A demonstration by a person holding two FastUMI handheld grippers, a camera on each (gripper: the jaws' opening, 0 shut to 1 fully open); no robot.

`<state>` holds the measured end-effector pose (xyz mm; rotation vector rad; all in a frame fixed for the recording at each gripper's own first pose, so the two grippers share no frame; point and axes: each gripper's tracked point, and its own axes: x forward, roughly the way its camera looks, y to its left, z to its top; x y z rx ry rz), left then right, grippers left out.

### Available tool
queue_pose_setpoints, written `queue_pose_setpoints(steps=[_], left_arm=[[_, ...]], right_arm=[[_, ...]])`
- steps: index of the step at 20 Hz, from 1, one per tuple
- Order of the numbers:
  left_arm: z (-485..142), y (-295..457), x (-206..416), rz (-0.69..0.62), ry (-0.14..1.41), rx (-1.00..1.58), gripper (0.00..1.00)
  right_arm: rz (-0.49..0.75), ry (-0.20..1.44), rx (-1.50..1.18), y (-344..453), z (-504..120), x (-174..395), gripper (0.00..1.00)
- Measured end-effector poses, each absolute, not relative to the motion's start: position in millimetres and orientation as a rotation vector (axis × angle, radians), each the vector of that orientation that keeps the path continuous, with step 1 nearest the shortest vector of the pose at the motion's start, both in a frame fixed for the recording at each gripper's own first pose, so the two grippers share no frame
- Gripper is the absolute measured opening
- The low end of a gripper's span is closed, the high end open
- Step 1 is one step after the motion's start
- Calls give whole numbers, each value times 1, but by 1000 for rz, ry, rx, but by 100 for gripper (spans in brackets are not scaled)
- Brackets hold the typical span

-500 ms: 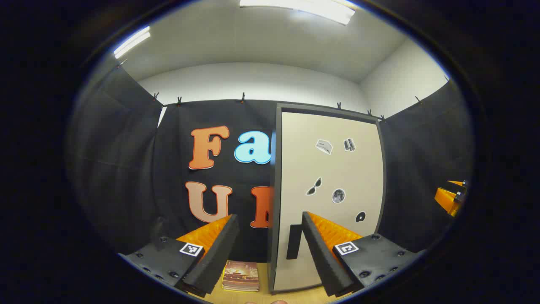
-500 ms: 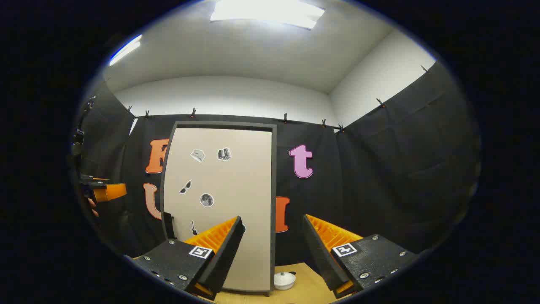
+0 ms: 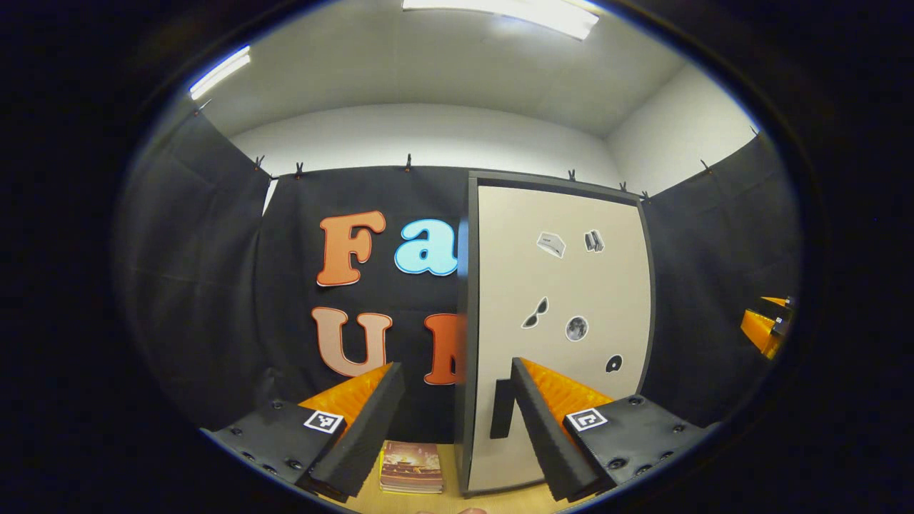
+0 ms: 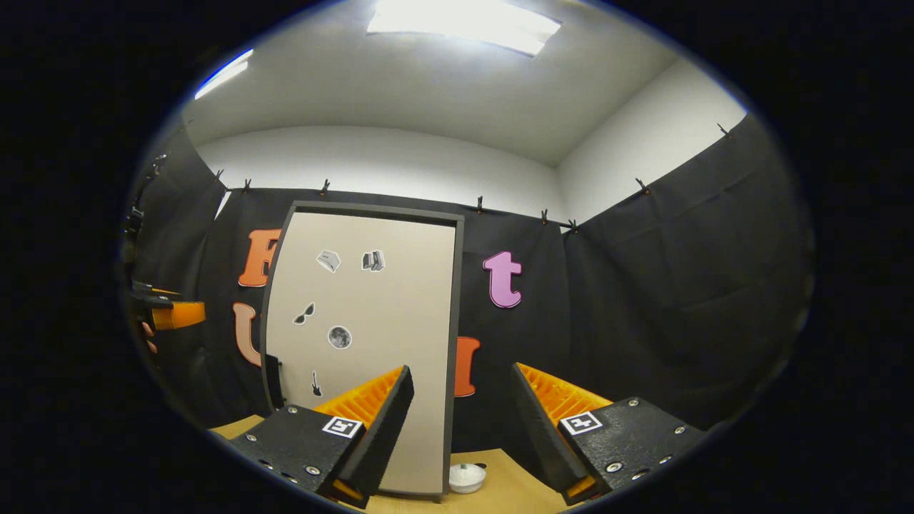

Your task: Open the cabinet door with the right hand, grasp the bottle in the cabinet with the left hand and place it on the coaster, then close the cabinet door with the right hand.

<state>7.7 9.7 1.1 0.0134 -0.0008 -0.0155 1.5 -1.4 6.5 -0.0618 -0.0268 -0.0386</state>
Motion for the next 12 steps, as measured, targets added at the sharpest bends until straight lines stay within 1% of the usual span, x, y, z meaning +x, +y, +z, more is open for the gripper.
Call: queue_pose_setpoints(steps=[1, 2, 3, 4, 5, 8, 9, 10, 12], left_arm=[[2, 13, 8, -13, -6, 17, 98], [4, 16, 8, -14, -13, 18, 97], [4, 18, 9, -15, -17, 15, 97], [3, 20, 10, -19, -19, 11, 97], [2, 25, 12, -18, -18, 9, 97], [-2, 33, 20, -30, -14, -7, 97], [0, 36, 23, -41, -20, -19, 95], [3, 39, 26, -50, -26, -29, 97], [7, 44, 31, -69, -36, -44, 97]], right_arm=[[-44, -28, -57, 1, 8, 3, 86], [-46, -32, -53, 3, 9, 3, 86], [-49, -36, -49, 7, 10, 6, 89], [-47, -37, -47, 12, 10, 7, 89], [-48, -35, -48, 16, 9, 8, 85], [-72, -18, -79, 23, 5, 14, 86], [-86, -13, -92, 25, 5, 15, 86], [-103, -9, -104, 26, 6, 15, 86], [-142, 2, -128, 25, 6, 11, 86]])
